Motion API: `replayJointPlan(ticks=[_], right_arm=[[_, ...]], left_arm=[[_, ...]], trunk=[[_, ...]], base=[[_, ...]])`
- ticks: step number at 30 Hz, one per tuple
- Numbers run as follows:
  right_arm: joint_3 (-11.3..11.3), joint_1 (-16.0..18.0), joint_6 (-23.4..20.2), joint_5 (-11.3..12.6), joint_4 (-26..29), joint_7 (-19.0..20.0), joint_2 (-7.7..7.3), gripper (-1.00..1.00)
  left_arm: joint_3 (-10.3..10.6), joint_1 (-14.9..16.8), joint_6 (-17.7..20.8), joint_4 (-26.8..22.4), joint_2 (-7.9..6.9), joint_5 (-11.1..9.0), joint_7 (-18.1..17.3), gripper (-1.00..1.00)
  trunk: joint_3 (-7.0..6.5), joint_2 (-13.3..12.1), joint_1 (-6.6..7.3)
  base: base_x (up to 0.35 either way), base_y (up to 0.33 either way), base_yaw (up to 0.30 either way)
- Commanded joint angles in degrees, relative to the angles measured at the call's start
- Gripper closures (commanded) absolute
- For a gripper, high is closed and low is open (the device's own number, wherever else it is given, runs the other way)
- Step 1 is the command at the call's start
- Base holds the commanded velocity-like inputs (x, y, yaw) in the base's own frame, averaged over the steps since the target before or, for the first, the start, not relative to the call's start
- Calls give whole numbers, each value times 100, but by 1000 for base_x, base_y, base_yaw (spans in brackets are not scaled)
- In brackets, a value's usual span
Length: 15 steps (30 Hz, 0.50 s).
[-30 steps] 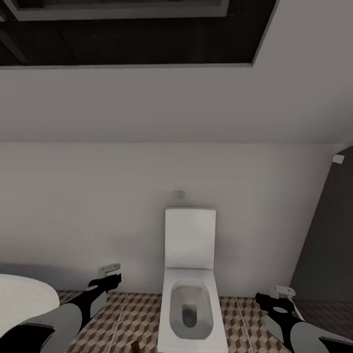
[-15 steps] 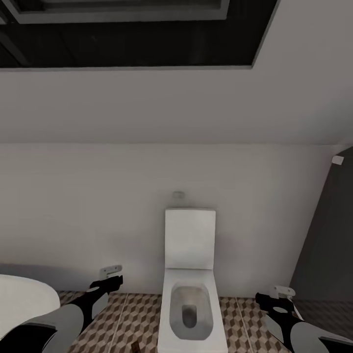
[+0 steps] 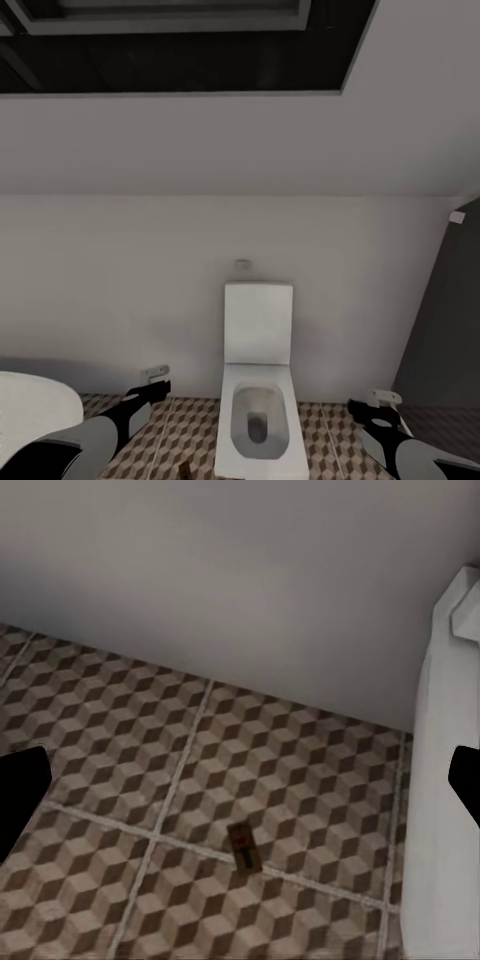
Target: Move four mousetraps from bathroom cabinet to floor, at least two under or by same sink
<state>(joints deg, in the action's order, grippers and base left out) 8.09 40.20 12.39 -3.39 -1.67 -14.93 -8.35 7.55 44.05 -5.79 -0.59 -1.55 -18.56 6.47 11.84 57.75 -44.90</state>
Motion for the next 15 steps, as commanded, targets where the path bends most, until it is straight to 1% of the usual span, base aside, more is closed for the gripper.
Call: replayJointPlan(ticks=[1,7,15], right_arm=[[42,-8,36,-37,-18,-10,-1,-100],[37,-91,37,-38,-18,-10,-1,-100],[41,-178,36,-41,-18,-10,0,-100]], left_arm=[[48,0,-12,11,-4,-48,14,-100],[52,-39,-17,32,-15,-54,10,-100],[53,-90,-4,41,-14,-52,2,-100]], trunk=[[8,6,1],[8,6,1],[8,6,1]], base=[[-203,0,0],[-268,0,0],[-318,0,0]])
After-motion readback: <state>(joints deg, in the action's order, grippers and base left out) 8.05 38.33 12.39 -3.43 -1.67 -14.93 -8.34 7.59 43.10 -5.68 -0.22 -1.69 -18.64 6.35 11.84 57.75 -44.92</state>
